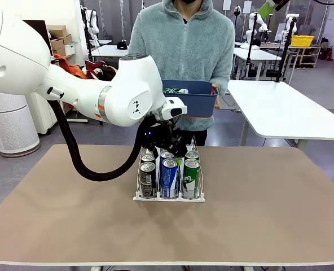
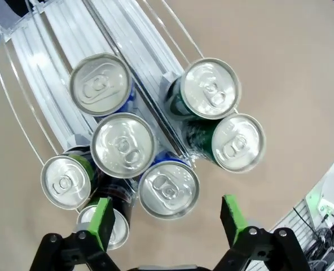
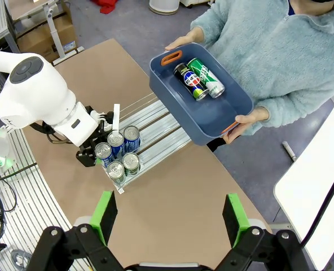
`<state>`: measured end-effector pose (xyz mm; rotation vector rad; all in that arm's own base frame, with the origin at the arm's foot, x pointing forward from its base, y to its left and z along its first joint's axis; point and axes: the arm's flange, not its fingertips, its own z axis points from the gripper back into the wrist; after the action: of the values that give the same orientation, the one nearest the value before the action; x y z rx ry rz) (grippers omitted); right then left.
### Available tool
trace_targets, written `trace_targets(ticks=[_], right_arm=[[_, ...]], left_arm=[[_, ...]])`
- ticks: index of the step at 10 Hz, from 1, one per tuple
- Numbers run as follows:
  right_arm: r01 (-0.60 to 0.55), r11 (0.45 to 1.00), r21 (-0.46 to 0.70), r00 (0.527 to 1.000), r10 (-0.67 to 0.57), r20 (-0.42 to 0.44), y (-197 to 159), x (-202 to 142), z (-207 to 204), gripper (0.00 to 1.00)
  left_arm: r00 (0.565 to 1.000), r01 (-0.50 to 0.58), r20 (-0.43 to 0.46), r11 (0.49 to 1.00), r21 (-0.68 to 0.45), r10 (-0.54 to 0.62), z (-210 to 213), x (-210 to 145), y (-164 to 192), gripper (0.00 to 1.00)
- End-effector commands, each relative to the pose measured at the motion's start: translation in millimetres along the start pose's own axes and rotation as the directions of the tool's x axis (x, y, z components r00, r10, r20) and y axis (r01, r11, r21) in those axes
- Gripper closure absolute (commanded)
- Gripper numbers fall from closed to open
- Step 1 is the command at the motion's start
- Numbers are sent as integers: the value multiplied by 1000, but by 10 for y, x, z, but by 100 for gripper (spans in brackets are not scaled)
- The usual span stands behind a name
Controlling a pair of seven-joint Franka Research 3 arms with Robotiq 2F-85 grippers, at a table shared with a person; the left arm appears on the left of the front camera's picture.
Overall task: Fill the beverage cans into the dispenser.
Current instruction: Pick up the Sprite handed by the human.
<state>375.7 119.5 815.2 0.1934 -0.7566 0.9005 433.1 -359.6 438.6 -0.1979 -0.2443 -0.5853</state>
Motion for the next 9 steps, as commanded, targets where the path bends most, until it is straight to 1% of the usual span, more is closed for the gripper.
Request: trace_targets(ticks=[1, 2, 3, 4, 5, 6, 7, 8, 9], right_arm=[[-5, 1000, 1, 1000, 5, -6, 9, -16, -10, 0], [-5, 1000, 1, 1000, 5, -6, 9, -16, -10, 0], [-5, 1000, 1, 1000, 5, -6, 9, -16, -10, 0], [-5, 1000, 1, 1000, 5, -6, 9, -16, -10, 0], [-5, 1000, 1, 1000, 5, -6, 9, -16, -10, 0], [-5, 1000, 1, 1000, 5, -6, 9, -16, -10, 0], [-5, 1000, 1, 1000, 5, -6, 9, -16, -10, 0], [-5, 1000, 1, 1000, 5, -6, 9, -16, -10, 0], [-5, 1000, 1, 1000, 5, -6, 9, -16, -10, 0]], left_arm=[[993, 110, -30, 979, -174, -117, 433, -168, 148, 0], [991, 133, -7, 972, -193, -137, 660, -130, 336, 0], [990, 143, 14, 973, -179, -143, 959, -159, 444, 0], [990, 136, 46, 971, -198, -130, 1324, -257, 507, 0], [991, 128, 65, 982, -136, -120, 1597, -299, 628, 0], [986, 161, 70, 979, -129, -153, 1874, -349, 715, 0], [982, 177, 93, 972, -156, -164, 2161, -447, 771, 0], [976, 188, 133, 973, -135, -170, 2356, -486, 852, 0], [969, 203, 158, 977, -66, -191, 2572, -541, 903, 0]])
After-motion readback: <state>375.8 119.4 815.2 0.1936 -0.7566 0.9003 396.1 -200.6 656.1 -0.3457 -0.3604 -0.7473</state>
